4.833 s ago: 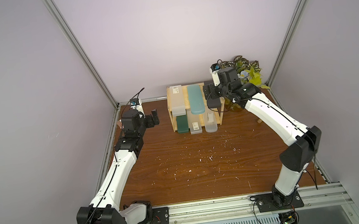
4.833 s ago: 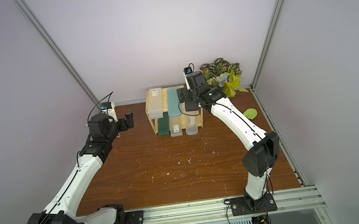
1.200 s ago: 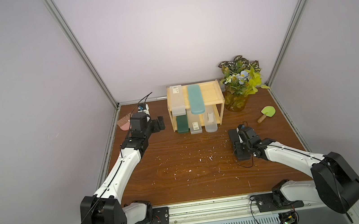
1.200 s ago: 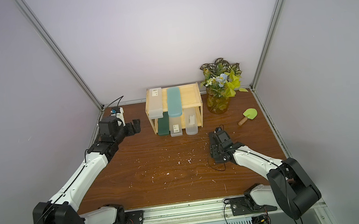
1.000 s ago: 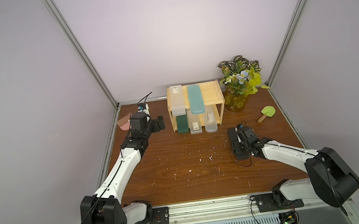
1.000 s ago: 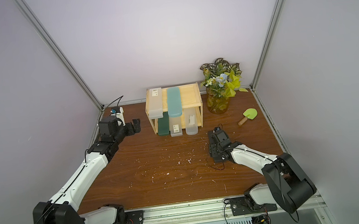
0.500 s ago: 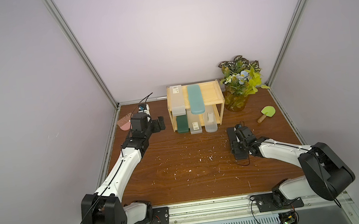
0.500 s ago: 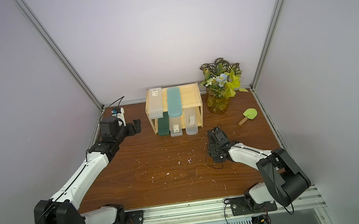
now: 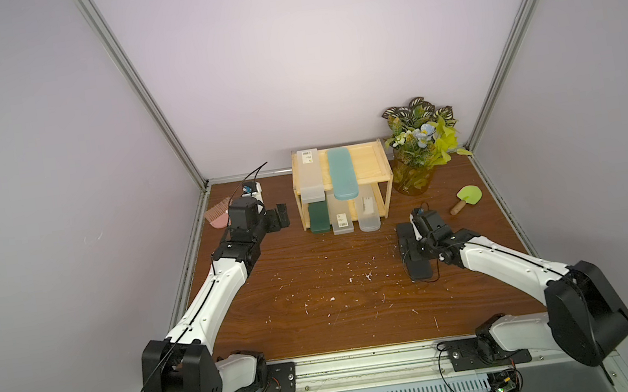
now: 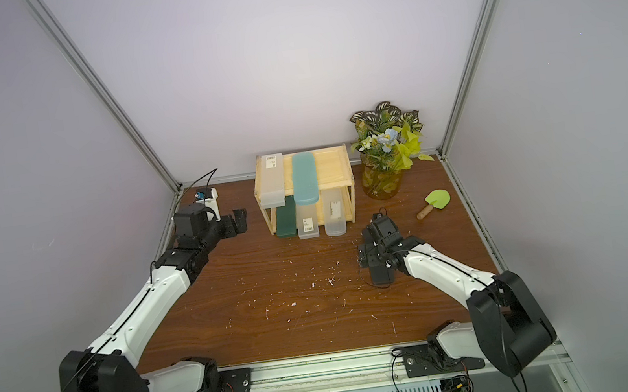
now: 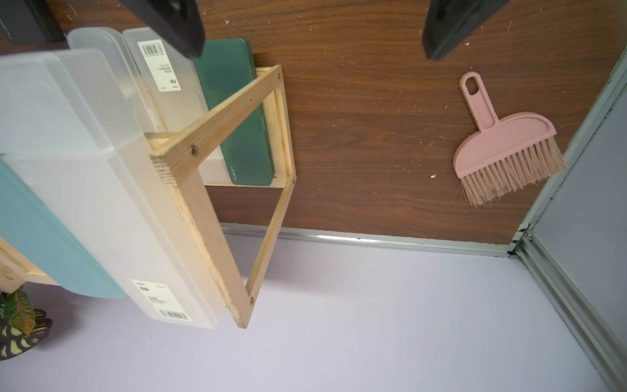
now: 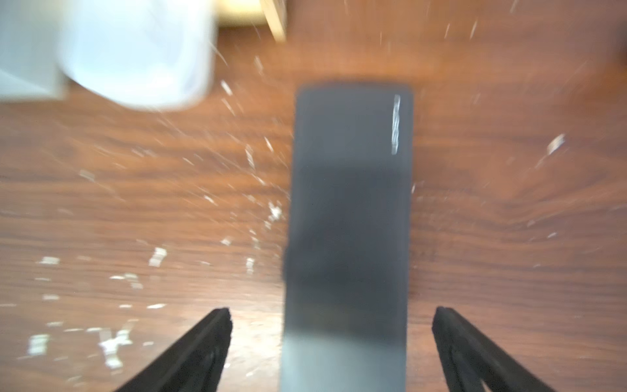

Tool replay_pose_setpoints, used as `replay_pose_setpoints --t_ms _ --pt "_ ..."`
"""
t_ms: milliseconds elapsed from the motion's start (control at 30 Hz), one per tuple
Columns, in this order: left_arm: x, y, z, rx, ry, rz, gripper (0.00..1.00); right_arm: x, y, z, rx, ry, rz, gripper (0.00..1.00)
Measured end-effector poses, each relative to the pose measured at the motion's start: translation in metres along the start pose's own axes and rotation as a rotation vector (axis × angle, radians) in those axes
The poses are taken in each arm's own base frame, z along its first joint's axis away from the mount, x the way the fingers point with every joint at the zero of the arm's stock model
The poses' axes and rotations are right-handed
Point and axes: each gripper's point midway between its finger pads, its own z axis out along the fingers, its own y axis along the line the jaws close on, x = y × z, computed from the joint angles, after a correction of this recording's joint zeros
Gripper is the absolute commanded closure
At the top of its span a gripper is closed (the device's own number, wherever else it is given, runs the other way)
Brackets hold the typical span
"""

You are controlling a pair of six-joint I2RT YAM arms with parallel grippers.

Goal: Remove the pencil cases from the shelf
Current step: Place the pencil case at the center of the board.

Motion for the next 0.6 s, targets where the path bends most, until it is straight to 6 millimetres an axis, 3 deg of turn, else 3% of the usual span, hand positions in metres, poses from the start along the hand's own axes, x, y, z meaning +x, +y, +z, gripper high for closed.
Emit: replay_pose_setpoints --t_ms 267,367,467,600 --pt "-0.009 -0.002 -0.005 0.006 -0.015 -0.001 0.0 -0.127 0.039 -0.103 -0.132 -0.31 -0.005 0.01" --pt "-0.011 -0.003 -0.007 0.007 -0.02 -0.001 0.0 -0.165 0.053 -0.13 -0.166 -0.387 -0.014 0.01" --pt "-0.015 -0.004 -0.008 0.009 -0.025 -0.001 0.0 -0.192 0.069 -0.143 -0.196 -0.419 -0.03 0.01" --pt "-0.021 -0.005 -0.01 0.011 -0.035 -0.001 0.0 -0.221 0.099 -0.142 -0.23 -0.426 -0.065 0.01"
